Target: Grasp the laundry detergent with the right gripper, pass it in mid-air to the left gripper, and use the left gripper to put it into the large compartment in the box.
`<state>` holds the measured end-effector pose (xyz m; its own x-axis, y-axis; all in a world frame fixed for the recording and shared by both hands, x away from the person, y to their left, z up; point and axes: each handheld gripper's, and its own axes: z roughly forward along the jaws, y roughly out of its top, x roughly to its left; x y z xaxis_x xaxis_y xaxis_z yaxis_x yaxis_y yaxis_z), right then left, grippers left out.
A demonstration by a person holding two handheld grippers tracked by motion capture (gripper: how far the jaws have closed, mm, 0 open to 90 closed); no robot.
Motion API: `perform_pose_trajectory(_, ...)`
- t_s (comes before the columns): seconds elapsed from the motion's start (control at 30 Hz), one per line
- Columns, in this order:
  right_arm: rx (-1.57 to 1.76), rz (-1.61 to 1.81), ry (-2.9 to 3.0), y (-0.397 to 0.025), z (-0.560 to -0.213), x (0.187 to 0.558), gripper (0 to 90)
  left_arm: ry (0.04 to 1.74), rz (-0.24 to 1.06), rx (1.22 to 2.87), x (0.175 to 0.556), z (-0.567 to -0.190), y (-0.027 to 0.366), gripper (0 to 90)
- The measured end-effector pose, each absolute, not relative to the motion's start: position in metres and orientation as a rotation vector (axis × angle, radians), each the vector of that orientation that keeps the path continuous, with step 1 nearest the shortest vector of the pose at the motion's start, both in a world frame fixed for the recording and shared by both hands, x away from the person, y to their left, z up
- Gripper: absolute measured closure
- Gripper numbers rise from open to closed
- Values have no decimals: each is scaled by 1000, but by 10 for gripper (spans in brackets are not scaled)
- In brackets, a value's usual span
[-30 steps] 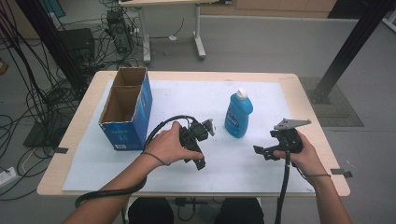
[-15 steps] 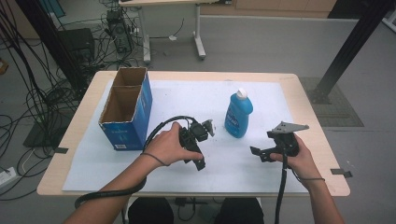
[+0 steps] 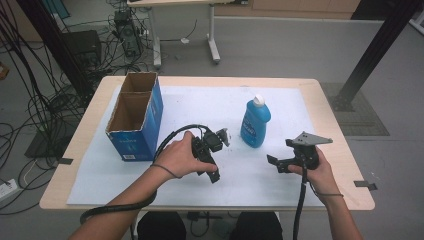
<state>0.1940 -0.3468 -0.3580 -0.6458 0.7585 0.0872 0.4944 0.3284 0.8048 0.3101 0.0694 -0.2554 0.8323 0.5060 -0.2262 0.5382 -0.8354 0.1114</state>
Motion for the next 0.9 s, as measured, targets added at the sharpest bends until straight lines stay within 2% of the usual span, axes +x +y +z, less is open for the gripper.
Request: perform_pose_trajectory(0.9,1077,1338,2203,-350,-375,186,38,824,-275,2835,308,-254,73,77)
